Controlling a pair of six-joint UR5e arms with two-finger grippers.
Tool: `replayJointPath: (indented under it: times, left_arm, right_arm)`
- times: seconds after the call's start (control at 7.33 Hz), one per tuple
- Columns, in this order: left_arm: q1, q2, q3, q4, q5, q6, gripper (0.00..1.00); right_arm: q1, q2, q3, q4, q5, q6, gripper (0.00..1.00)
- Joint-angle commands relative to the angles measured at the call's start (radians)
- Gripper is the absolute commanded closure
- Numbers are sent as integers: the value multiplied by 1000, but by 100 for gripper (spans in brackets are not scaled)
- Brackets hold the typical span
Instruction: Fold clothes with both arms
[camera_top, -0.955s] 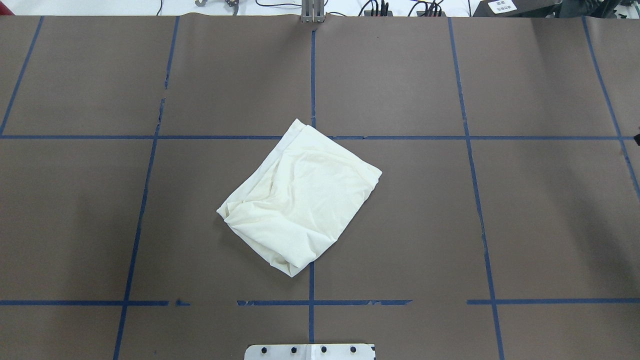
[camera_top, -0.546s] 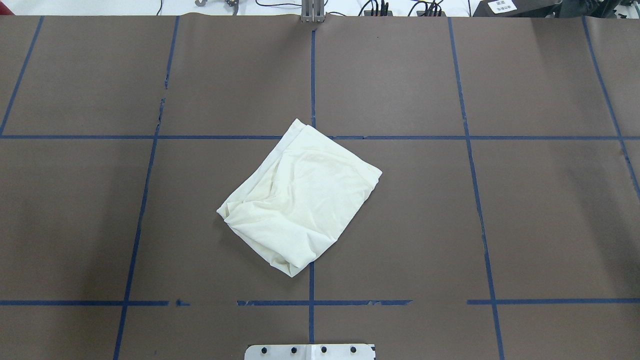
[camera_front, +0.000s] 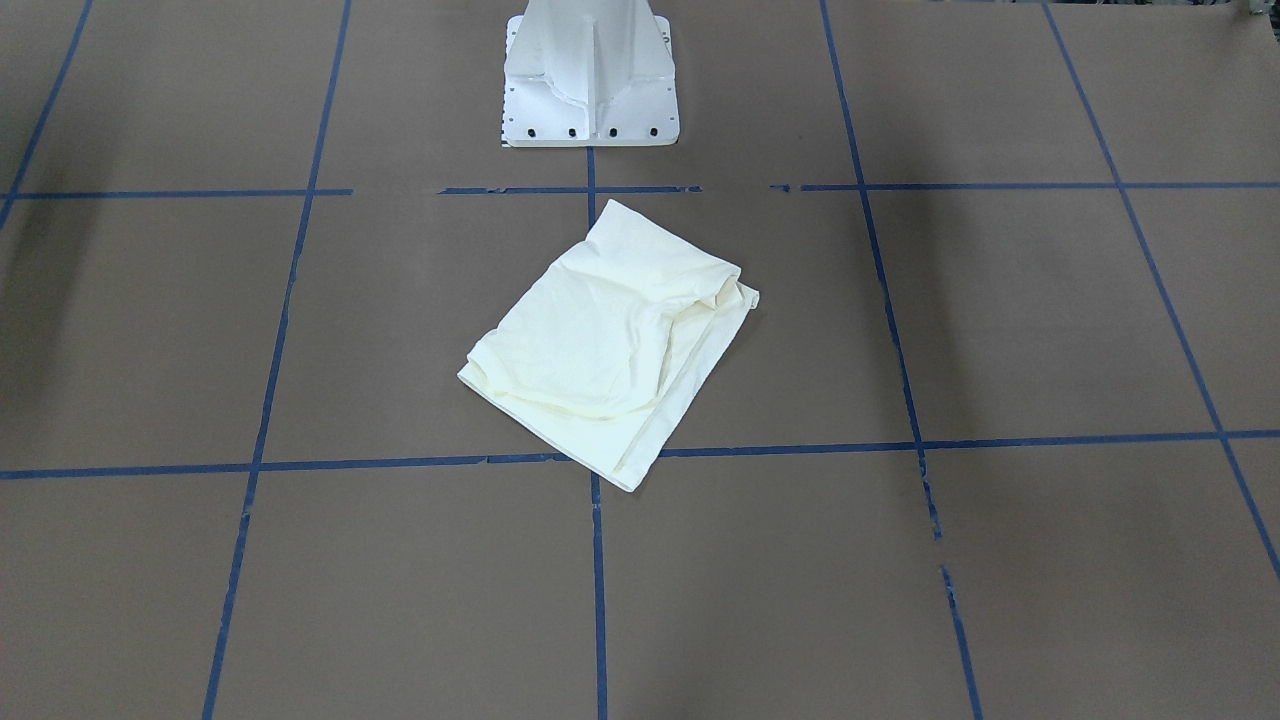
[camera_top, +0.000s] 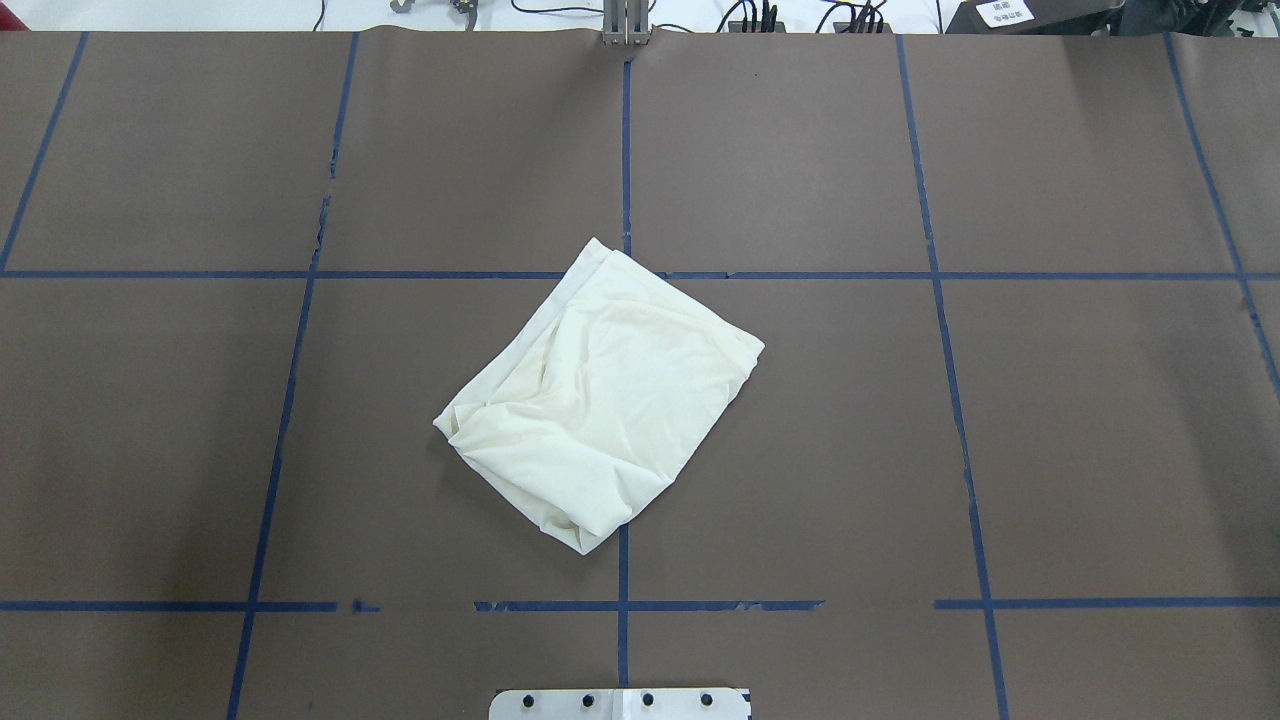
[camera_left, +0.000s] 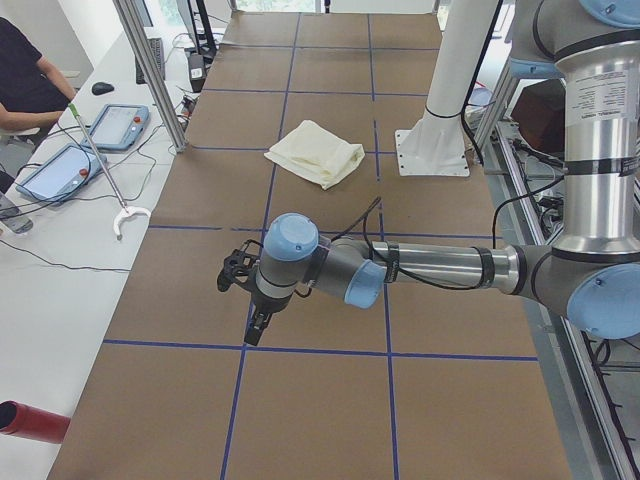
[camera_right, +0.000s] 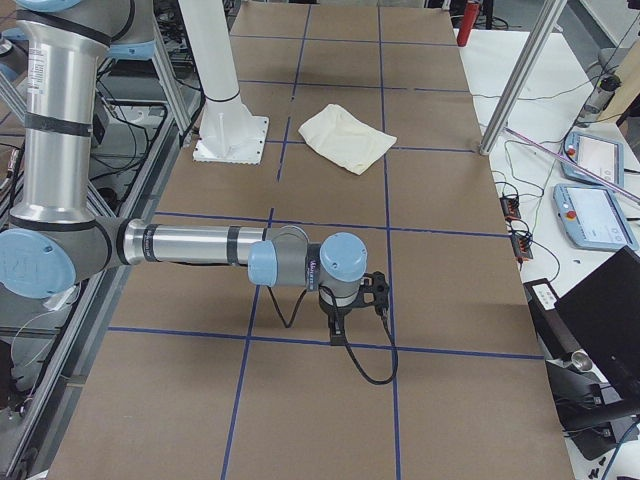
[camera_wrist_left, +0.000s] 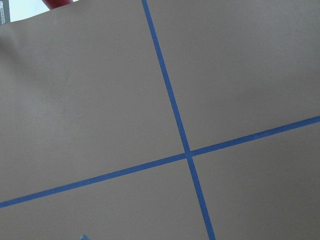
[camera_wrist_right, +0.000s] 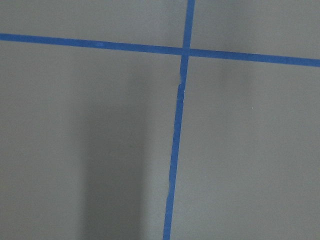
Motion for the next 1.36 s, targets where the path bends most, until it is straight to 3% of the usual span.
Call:
replayJointPath:
  times: [0.0,0.27,0.68,1.23]
  left_arm:
    - [5,4,-4,-4,-3,-62,0]
    - [8,-18,6,-4,-3,-101,0]
    - [22,-90,59,-11,-2,-251,0]
    - [27,-105,71,-15,-2,-258,0]
  right_arm:
    - [14,-19,15,9,6,53,0]
    - [12,21,2,9,-1,53,0]
    - [10,124,-101,6,3,56,0]
    - [10,133,-110,9,22,58,0]
